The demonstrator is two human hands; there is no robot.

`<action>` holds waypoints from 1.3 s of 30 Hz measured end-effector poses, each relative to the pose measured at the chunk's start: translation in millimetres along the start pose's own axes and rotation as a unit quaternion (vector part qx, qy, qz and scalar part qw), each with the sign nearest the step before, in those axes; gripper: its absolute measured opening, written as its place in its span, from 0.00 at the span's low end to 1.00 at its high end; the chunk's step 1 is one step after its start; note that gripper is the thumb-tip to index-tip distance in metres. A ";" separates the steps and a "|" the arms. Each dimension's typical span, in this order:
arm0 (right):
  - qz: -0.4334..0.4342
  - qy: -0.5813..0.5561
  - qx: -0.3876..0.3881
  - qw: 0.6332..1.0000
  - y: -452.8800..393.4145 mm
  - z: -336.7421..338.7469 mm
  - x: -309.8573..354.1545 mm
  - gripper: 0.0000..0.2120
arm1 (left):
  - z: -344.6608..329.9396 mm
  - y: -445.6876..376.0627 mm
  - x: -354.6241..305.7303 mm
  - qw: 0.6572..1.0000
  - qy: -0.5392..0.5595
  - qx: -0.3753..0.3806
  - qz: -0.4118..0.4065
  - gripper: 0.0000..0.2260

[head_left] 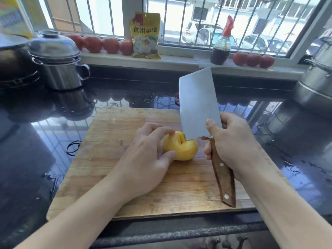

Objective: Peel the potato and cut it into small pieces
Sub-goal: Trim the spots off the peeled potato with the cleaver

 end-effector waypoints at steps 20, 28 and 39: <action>0.032 -0.023 -0.016 0.999 9.1 34.9 -6.2 0.07 | 9.8 -42.5 -6.5 0.968 0.154 0.184 0.073 0.36; 0.044 -0.023 -0.041 0.998 25.3 33.6 -18.4 0.08 | -20.4 -25.0 -12.1 0.999 -0.004 0.045 -0.005 0.33; 0.048 -0.016 -0.061 0.997 29.1 23.3 -23.5 0.07 | -20.8 -23.4 -15.9 1.000 -0.009 0.017 -0.004 0.31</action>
Point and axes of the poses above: each hand's wrist, its own y-axis away from the middle knuckle, its own z-axis out of the back of the hand, x = y × z, the point moved 2 cm from there along -y, towards the middle knuckle, and after that the axes turned 11 degrees about x, right-handed, at the moved point
